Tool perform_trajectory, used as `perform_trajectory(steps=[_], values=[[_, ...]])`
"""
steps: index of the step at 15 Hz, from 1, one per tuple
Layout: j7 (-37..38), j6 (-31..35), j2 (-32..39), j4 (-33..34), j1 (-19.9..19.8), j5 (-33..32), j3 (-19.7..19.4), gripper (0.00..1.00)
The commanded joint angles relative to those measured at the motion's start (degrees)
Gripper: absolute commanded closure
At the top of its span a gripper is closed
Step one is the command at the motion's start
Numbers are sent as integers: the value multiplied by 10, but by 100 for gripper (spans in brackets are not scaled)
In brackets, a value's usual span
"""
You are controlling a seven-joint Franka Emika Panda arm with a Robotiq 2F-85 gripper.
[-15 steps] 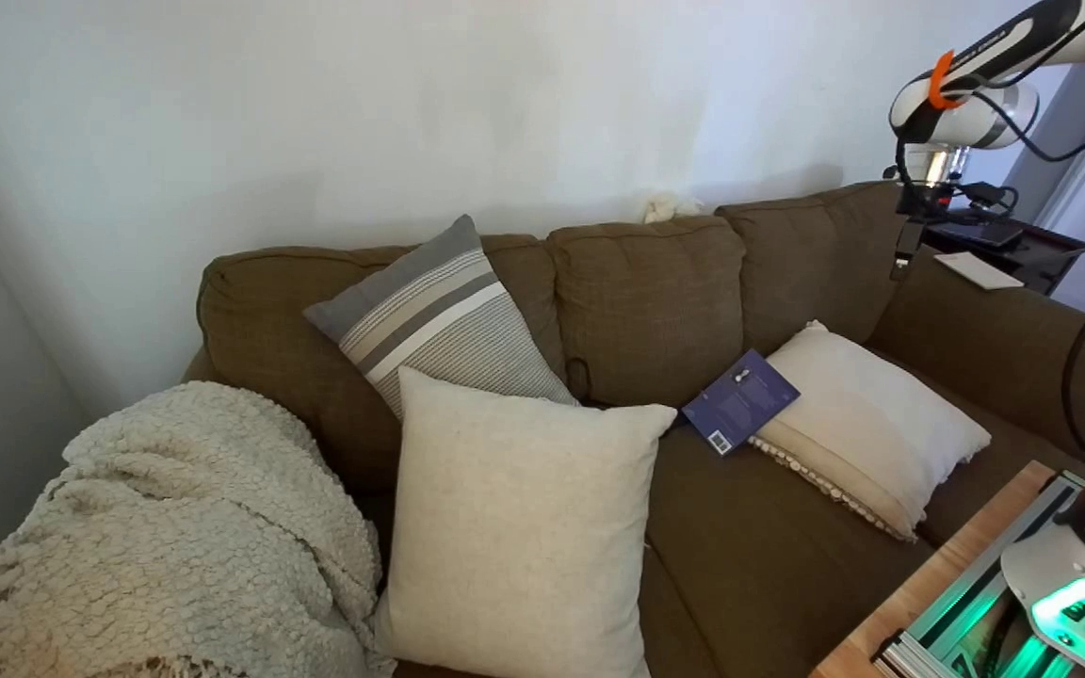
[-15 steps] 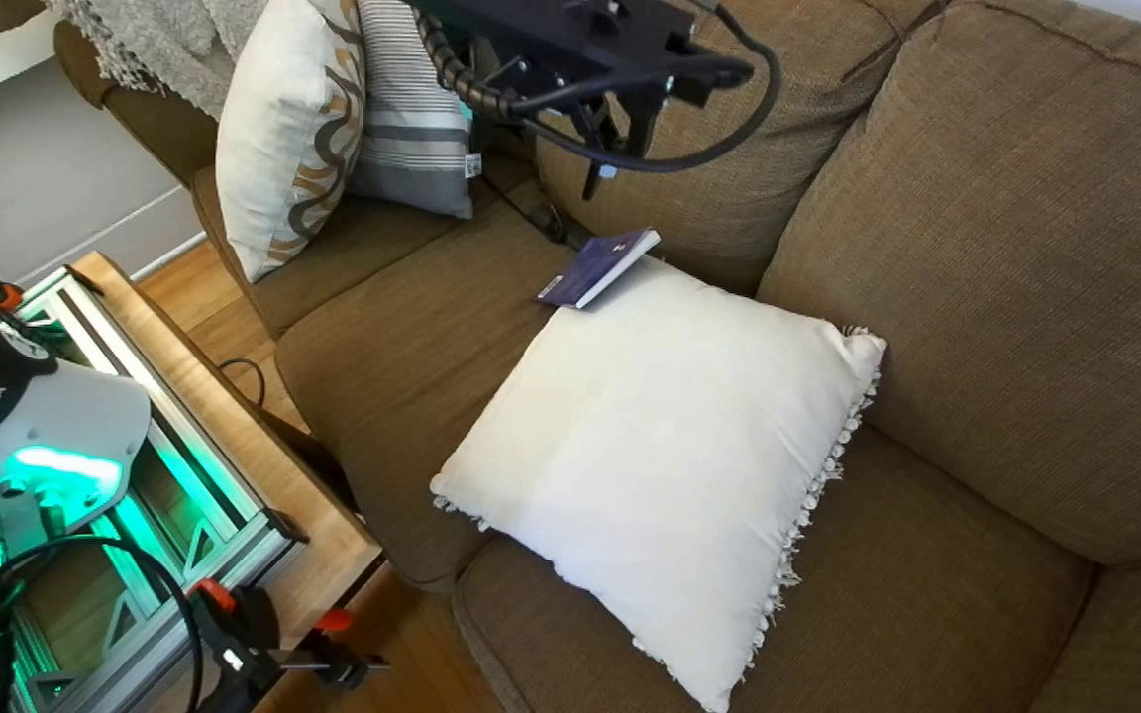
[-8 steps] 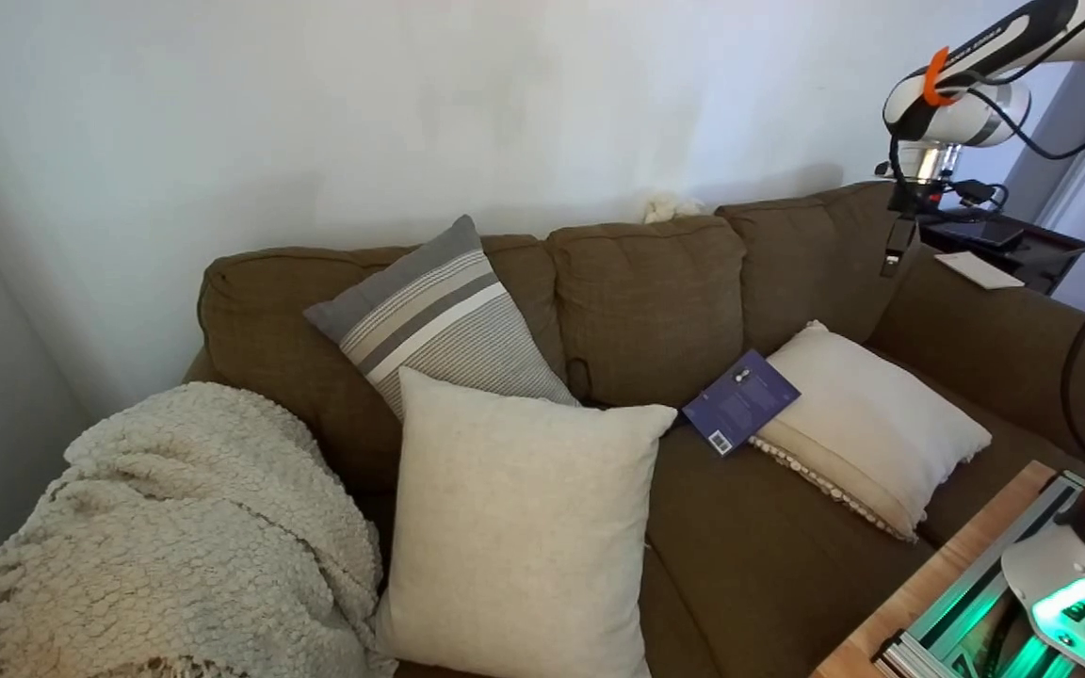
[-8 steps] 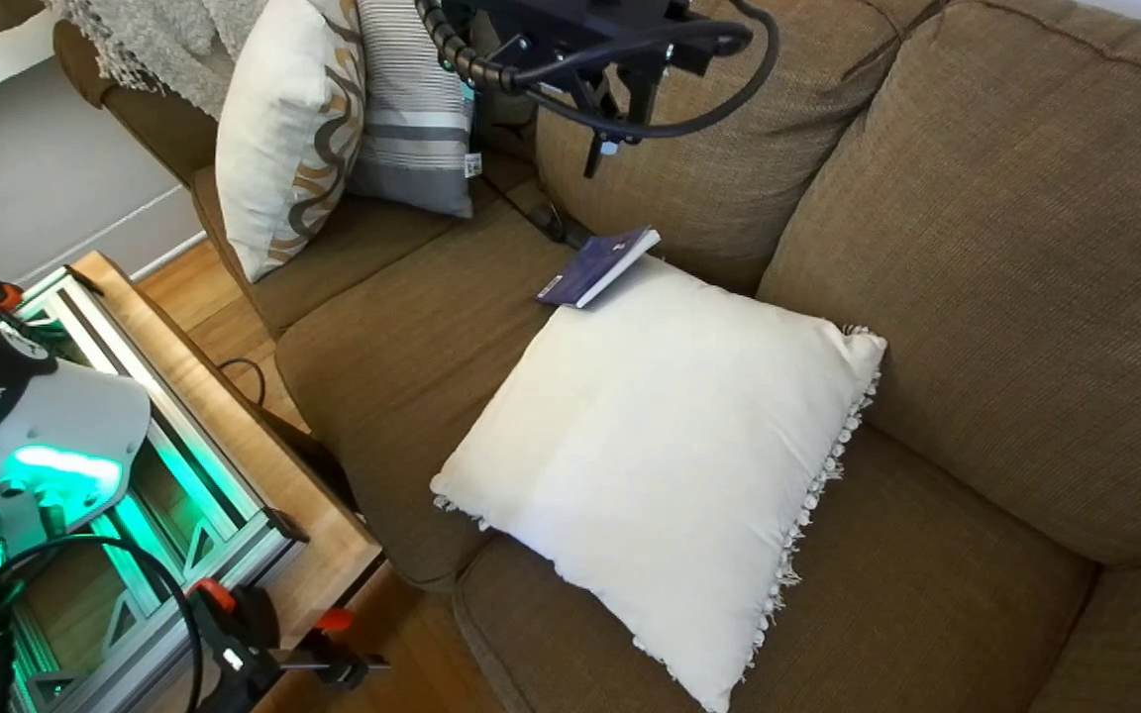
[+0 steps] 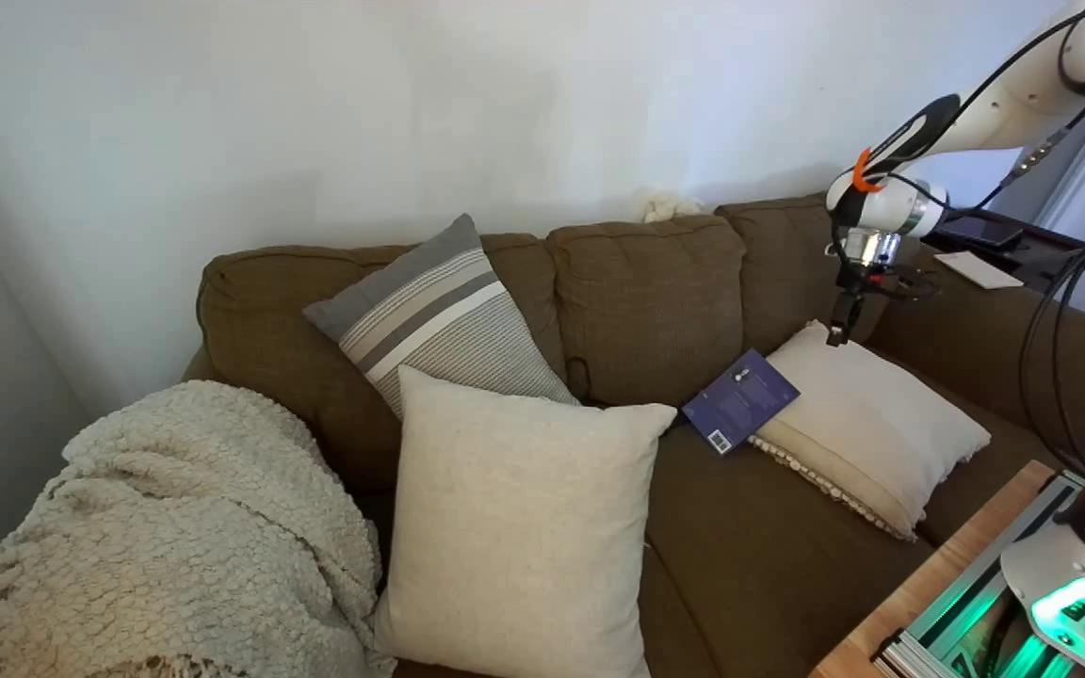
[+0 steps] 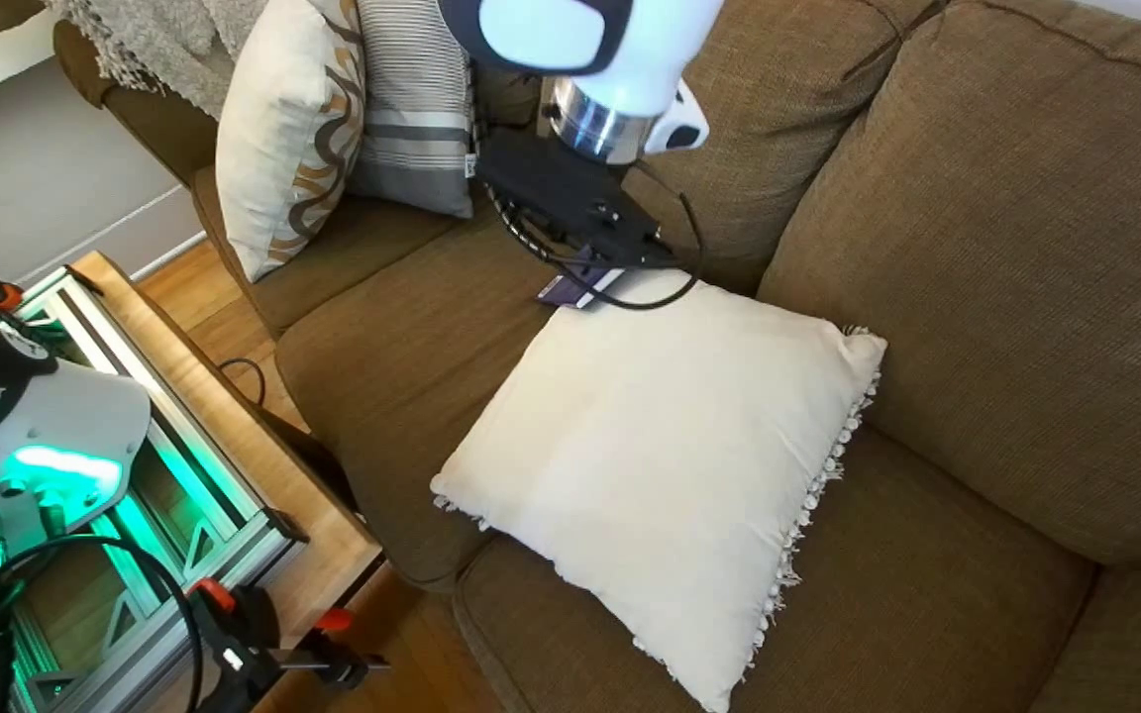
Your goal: Remove the book from the white pillow and put it next to the grey pillow
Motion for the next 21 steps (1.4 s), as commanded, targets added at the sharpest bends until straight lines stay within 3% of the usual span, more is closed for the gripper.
perform_trajectory(steps=[1,3,4,7,13,14,15,16,21], values=[[8,-16,131,104,-46,11,39,0],[32,-41,171,148,-57,3,47,0],[22,-6,125,87,-48,-12,46,0],[30,-18,169,133,-57,-13,51,0],[-14,120,211,159,-92,21,109,0],[-18,125,217,163,-98,23,120,6],[-22,124,229,173,-105,26,131,23],[-28,118,238,183,-111,28,141,34],[-46,124,260,201,-115,24,165,74]])
